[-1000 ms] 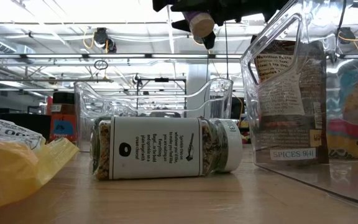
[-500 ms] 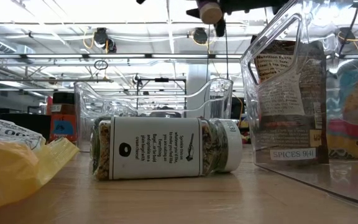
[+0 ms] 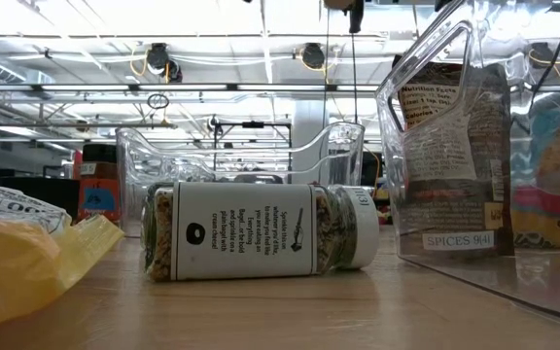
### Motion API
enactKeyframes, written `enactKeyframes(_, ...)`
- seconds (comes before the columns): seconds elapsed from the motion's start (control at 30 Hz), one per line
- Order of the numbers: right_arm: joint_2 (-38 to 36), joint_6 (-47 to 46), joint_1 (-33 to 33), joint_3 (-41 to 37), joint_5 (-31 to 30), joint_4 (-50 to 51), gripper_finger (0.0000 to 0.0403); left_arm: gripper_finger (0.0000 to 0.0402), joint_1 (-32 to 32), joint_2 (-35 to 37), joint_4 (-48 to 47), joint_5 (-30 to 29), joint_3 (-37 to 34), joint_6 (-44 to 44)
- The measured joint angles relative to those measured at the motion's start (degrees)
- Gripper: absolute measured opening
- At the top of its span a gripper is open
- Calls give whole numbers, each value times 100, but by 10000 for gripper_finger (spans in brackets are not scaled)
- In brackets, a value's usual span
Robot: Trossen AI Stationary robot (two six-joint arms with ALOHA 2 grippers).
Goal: Pick & Place Food Item
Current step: Put the purple seasoning bottle into the bottom transparent bin
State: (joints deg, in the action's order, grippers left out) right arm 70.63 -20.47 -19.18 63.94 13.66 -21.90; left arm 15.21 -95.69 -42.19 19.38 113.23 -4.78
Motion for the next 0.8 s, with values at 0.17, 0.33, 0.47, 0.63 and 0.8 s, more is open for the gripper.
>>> enactKeyframes(0.17, -2, -34, 60, 0, 6, -23, 167, 280, -40, -221, 248, 161, 0, -54)
enactKeyframes(0.33, -1, -129, 127, 0, 15, -269, 167, 280, -40, -363, 514, 173, 0, -102)
enactKeyframes(0.47, -6, -137, 178, 0, 10, -447, 167, 280, -40, -503, 770, 159, -4, -185)
enactKeyframes(0.63, -2, -208, 182, 0, 15, -618, 167, 280, -40, -639, 1298, 183, -3, -303)
enactKeyframes(0.8, -2, -261, 183, 0, -3, -655, 167, 280, -38, -731, 1429, 117, -7, -350)
